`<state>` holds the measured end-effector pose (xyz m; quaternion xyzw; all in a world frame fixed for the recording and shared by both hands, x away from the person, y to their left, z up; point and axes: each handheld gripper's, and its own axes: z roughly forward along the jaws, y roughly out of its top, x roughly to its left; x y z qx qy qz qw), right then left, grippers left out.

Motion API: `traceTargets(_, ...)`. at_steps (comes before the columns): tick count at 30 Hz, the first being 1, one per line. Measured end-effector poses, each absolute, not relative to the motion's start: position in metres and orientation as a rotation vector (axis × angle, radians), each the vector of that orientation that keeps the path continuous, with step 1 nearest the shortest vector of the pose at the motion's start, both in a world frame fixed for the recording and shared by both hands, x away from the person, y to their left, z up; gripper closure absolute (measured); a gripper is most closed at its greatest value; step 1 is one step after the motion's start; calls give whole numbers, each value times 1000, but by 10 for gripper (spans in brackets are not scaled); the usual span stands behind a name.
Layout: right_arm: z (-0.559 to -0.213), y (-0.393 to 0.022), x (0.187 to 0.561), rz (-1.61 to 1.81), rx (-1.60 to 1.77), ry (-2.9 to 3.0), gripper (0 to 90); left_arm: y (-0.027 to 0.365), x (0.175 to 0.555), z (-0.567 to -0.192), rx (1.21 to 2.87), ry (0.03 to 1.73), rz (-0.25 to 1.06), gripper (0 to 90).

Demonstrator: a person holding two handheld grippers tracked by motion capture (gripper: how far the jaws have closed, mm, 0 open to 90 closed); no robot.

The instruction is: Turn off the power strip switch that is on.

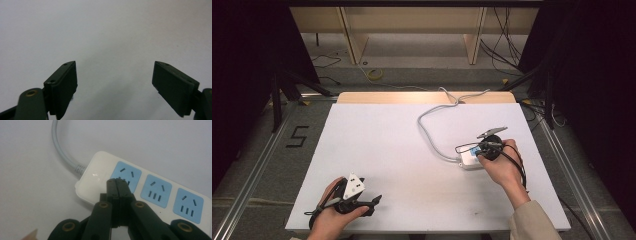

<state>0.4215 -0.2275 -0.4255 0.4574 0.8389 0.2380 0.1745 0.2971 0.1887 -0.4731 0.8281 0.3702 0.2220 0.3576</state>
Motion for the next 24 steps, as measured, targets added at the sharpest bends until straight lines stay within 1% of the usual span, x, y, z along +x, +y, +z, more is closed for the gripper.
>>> traceTargets(24, -430, -224, 426, 640, 1308, 2407, 900, 189, 297, -473, 2137, 957, 570, 200)
